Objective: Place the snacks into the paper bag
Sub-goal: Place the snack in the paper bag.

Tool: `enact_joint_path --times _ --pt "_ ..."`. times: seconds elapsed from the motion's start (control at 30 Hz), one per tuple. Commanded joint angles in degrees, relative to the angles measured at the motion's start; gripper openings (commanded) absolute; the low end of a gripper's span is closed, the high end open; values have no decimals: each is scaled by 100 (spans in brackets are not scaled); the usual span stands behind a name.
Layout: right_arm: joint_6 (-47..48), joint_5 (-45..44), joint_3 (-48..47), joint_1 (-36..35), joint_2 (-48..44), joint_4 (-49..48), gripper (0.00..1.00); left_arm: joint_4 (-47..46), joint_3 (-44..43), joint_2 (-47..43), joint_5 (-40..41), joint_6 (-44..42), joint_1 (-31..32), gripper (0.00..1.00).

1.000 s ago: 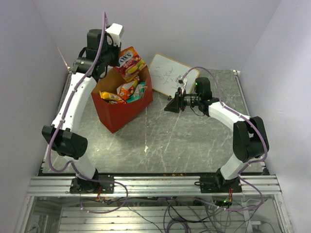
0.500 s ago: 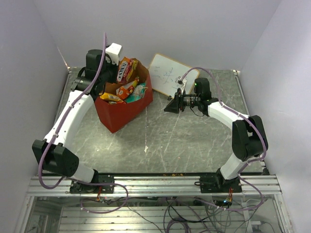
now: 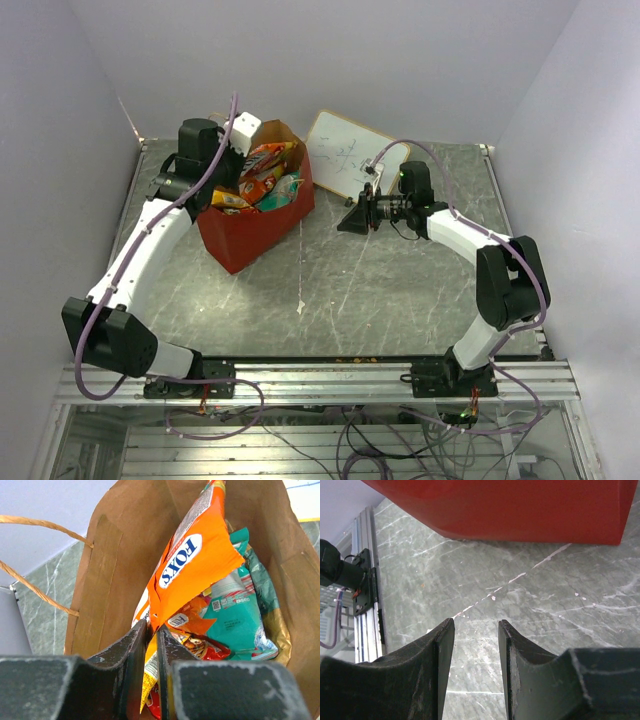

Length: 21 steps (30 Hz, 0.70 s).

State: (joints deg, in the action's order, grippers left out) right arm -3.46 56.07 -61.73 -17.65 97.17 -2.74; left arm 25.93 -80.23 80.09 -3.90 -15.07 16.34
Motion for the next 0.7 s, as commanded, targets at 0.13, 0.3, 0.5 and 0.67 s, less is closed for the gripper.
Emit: enact_joint_path --times 0.13,0.3,0.5,0.67 --pt "-14 74 -101 30 101 -71 41 376 76 -89 335 -710 36 30" --pt "-17 86 -101 28 99 -84 41 631 199 -219 471 -904 35 36" --pt "6 155 -152 -103 110 -52 40 998 137 -298 562 -1086 31 45" --pt "93 46 -241 -404 122 -81 41 1372 -107 -282 712 -1152 35 55"
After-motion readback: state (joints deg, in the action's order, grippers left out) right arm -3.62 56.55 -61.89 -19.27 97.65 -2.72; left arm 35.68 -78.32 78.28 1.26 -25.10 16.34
